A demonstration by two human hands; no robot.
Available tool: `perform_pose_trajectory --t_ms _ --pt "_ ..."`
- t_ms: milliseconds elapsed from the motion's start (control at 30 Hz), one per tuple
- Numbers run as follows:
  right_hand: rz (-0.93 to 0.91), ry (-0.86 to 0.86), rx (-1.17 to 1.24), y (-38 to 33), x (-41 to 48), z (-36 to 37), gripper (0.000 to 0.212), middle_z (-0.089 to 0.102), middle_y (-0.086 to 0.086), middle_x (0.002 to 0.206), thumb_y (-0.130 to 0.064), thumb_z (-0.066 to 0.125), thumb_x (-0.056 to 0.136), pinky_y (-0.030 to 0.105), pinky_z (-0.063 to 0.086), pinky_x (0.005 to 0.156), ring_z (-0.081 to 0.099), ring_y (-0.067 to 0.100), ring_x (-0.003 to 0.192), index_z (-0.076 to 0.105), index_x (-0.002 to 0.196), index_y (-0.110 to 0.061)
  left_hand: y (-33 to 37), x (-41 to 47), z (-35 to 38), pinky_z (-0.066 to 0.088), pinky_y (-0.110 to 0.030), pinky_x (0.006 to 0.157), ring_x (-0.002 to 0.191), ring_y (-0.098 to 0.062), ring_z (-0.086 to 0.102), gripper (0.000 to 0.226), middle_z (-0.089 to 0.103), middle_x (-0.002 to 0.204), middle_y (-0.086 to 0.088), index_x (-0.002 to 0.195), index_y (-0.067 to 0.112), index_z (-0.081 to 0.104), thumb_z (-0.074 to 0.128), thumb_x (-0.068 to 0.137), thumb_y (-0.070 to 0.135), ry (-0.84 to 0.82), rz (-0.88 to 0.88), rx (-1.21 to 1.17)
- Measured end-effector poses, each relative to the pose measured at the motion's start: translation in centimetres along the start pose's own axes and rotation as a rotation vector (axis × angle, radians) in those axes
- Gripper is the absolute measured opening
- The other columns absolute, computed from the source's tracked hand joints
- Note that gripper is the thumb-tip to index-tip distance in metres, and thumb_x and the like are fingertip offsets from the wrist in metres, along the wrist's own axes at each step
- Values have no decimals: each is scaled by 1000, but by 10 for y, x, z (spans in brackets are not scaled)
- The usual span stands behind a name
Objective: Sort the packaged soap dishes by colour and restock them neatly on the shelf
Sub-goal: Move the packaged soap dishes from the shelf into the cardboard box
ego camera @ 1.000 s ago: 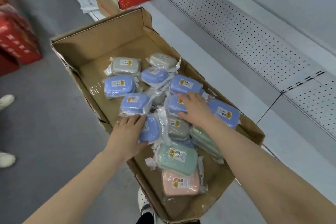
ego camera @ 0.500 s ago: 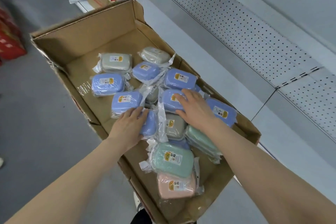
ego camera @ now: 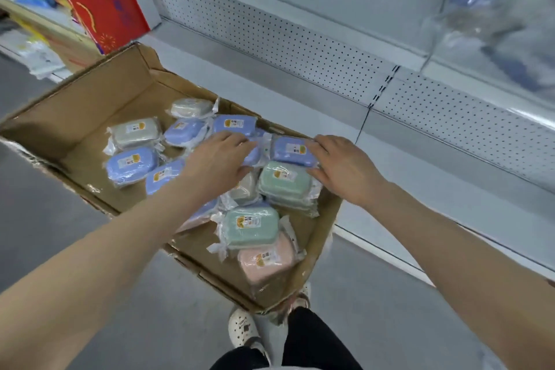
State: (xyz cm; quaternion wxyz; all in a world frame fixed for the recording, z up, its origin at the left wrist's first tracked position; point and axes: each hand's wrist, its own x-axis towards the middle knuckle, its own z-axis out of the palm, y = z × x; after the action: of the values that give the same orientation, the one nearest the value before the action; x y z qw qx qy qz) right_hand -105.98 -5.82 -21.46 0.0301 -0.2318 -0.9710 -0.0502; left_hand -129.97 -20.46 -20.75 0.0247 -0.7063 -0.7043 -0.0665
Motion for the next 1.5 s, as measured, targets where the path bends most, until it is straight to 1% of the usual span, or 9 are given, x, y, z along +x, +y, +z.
perform_pose_trajectory --t_ms 100,333,567,700,867,967,1100,1300,1500 --pt "81 61 -35 24 -46 -30 52 58 14 125 -40 49 93 43 45 94 57 36 110 51 135 -8 37 29 -17 52 -50 88 106 -37 60 53 66 116 -15 123 7 63 78 77 25 63 90 -2" --pt "304 200 -173 102 -148 -78 54 62 17 122 -33 70 88 43 50 90 61 37 105 57 132 -5 139 109 -50 53 -43 81 101 -35 62 53 67 113 -12 119 10 66 83 71 26 210 307 8" --pt "453 311 -282 218 -235 -114 51 62 16 122 -32 66 90 43 49 95 60 36 108 57 131 -5 262 214 -68 49 -43 92 113 -31 57 53 63 122 -8 126 12 60 77 78 29 329 441 -58" --pt "496 344 -331 297 -271 -128 52 62 17 120 -30 70 87 43 49 94 61 36 107 57 131 -4 330 282 -69 50 -40 90 115 -31 55 61 59 127 -8 130 11 57 78 77 32 347 456 -45" --pt "503 357 -348 392 -278 -138 57 61 20 123 -24 76 82 44 51 91 61 38 108 56 132 -3 375 363 -56 49 -53 92 117 -40 53 63 55 132 -16 132 12 55 62 81 50 334 357 -61" --pt "472 298 -315 437 -258 -139 70 59 20 127 -16 83 72 45 53 88 61 39 109 55 135 -4 389 392 -47 39 -51 103 128 -39 44 70 45 144 -12 141 24 45 52 83 63 242 236 -52" --pt "416 207 -231 475 -218 -133 85 54 18 137 -8 89 61 47 51 92 55 41 121 53 138 -11 394 407 -34 32 -50 106 129 -39 42 69 42 147 -10 148 31 32 53 88 56 218 221 39" --pt "274 265 -291 496 -187 -125 40 67 14 114 -10 87 63 50 50 91 59 41 116 70 99 -8 384 404 -43 31 -55 107 130 -35 42 54 52 140 0 144 28 40 45 91 35 129 301 25" --pt "296 378 -335 491 -203 -146 28 65 12 90 -4 69 78 44 47 86 62 36 86 64 105 -8 395 396 -58 42 -44 92 115 -22 52 49 58 120 9 116 33 51 45 73 54 126 273 -72"
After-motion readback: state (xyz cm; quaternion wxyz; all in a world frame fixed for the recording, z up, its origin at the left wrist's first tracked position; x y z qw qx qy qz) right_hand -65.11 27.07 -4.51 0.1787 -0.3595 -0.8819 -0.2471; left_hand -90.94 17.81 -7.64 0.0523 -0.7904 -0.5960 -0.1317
